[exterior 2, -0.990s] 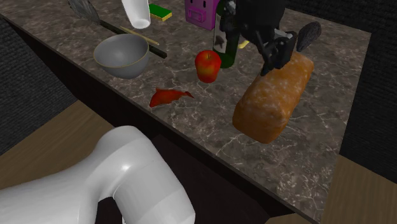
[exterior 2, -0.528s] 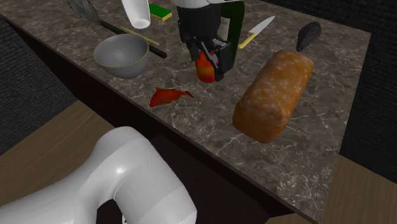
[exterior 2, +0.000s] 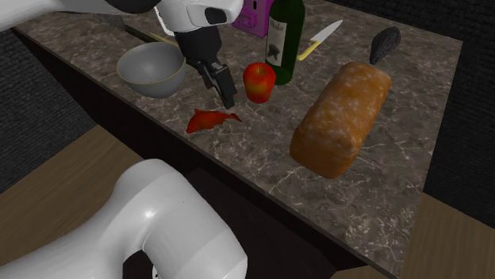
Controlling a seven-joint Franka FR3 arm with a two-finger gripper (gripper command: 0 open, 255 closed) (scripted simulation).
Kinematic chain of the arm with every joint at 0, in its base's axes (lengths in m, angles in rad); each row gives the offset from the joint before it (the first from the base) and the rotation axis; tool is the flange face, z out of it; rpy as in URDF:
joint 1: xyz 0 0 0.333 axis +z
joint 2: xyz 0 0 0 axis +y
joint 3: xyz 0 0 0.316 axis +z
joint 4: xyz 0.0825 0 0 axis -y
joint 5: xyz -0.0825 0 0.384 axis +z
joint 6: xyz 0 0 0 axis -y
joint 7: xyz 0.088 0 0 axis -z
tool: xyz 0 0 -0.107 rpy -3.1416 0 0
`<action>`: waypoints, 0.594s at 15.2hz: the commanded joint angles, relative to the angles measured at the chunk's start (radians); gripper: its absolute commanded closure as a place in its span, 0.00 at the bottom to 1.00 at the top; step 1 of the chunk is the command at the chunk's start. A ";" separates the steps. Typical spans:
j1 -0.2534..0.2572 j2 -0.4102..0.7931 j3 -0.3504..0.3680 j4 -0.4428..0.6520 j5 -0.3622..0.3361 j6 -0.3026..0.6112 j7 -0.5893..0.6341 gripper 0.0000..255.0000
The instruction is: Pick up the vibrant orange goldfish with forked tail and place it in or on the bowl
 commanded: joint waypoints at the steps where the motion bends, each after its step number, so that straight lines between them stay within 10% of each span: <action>1: 0.013 0.005 0.073 0.002 0.034 -0.010 0.069 0.00; 9: 0.029 0.006 0.125 -0.089 0.076 0.076 0.080 0.00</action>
